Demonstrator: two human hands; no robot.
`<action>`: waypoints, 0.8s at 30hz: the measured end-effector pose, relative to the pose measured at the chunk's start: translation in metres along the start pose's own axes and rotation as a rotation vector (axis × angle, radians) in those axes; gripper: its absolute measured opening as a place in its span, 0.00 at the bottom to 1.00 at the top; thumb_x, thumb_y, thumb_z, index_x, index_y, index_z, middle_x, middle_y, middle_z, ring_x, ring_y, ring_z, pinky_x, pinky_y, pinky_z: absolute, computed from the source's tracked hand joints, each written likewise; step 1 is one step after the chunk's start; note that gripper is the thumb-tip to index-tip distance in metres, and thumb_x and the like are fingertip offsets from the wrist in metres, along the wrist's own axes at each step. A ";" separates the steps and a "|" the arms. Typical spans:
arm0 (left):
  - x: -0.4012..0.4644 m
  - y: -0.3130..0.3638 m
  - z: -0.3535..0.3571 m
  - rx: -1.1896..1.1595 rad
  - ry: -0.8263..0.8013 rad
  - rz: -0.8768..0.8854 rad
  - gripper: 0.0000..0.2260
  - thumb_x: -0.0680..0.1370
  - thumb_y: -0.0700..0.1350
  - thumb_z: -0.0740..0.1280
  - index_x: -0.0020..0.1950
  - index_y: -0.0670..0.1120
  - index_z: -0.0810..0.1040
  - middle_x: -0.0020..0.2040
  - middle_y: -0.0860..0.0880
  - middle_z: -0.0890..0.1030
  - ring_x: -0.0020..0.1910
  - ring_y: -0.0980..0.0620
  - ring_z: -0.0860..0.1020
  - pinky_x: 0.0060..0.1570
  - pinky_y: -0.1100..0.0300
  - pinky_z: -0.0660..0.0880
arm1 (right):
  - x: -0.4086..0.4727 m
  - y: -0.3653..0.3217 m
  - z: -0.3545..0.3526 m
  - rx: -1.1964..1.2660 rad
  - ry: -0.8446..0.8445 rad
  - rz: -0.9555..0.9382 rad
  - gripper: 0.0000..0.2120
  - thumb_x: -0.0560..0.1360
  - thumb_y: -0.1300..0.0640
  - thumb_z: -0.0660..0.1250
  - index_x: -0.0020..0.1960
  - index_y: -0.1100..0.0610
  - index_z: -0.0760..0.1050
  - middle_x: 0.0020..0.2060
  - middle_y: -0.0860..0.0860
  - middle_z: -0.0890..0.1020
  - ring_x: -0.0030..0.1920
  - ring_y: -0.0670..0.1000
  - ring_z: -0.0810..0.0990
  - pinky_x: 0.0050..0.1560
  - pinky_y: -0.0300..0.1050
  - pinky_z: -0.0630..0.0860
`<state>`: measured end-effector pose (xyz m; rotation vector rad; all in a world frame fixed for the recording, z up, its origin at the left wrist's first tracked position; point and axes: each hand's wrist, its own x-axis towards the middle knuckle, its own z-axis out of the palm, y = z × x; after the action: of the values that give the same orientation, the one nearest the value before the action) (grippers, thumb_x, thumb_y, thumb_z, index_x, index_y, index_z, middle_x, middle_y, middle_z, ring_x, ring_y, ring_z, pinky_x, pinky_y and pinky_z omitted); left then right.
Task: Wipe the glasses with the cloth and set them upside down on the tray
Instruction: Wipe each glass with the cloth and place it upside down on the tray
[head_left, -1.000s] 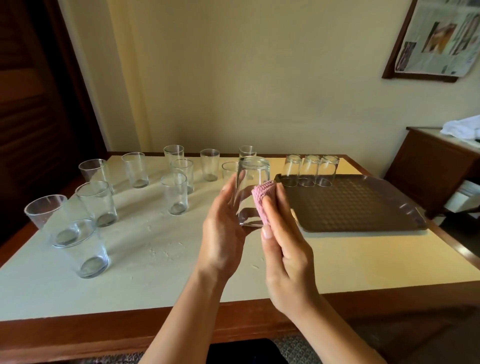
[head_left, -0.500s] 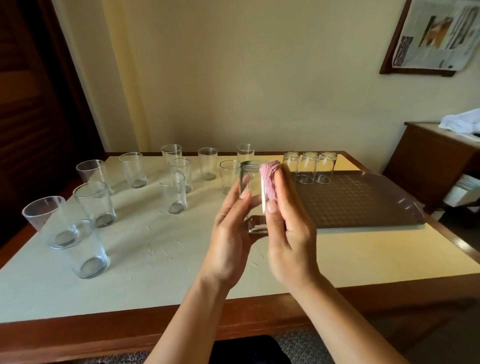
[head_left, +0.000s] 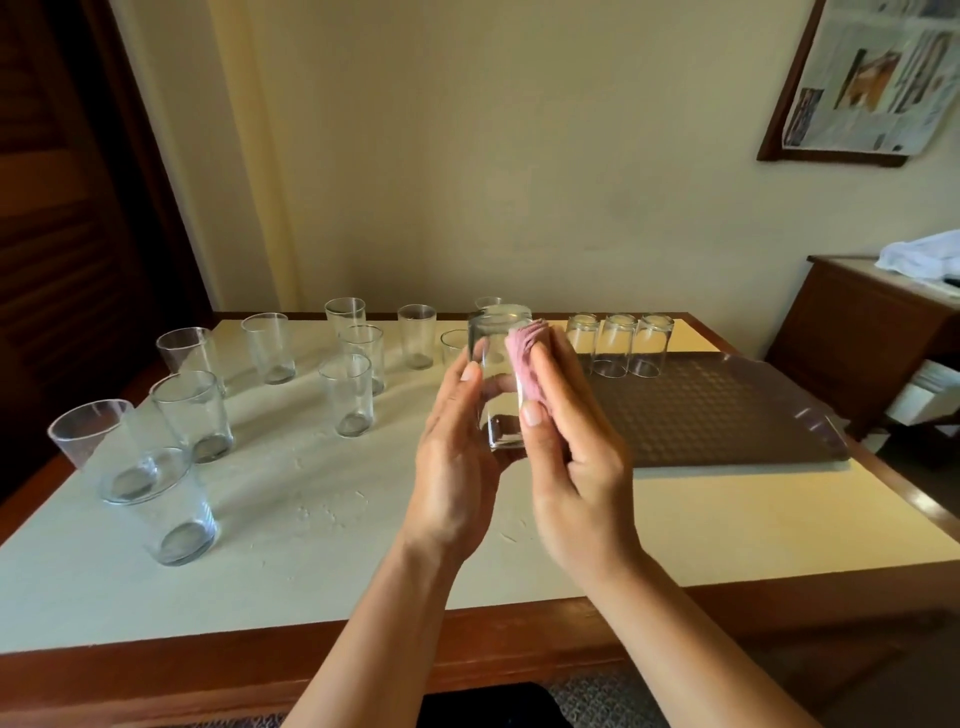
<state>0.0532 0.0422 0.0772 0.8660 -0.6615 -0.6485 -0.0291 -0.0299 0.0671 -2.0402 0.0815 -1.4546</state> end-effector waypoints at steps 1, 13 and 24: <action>0.003 0.001 -0.001 0.008 0.019 0.007 0.22 0.85 0.54 0.60 0.77 0.45 0.71 0.64 0.44 0.83 0.58 0.47 0.84 0.57 0.50 0.80 | -0.006 0.000 0.001 0.003 -0.022 -0.011 0.21 0.81 0.71 0.62 0.73 0.69 0.68 0.76 0.63 0.68 0.78 0.58 0.66 0.76 0.48 0.67; 0.007 0.001 -0.002 -0.039 0.033 0.016 0.26 0.81 0.52 0.66 0.79 0.51 0.69 0.60 0.46 0.85 0.53 0.49 0.84 0.52 0.54 0.80 | -0.018 -0.002 0.003 0.051 -0.027 -0.009 0.21 0.81 0.72 0.61 0.73 0.69 0.67 0.76 0.63 0.67 0.78 0.61 0.67 0.75 0.56 0.69; 0.009 0.001 -0.003 -0.016 -0.012 0.058 0.26 0.82 0.53 0.62 0.81 0.54 0.66 0.65 0.48 0.84 0.56 0.53 0.85 0.49 0.57 0.81 | -0.012 0.000 0.006 0.017 -0.032 -0.002 0.20 0.81 0.72 0.61 0.73 0.69 0.69 0.76 0.63 0.67 0.78 0.59 0.66 0.75 0.52 0.68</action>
<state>0.0609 0.0374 0.0789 0.8263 -0.6888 -0.6062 -0.0283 -0.0229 0.0562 -2.0494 0.0543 -1.4185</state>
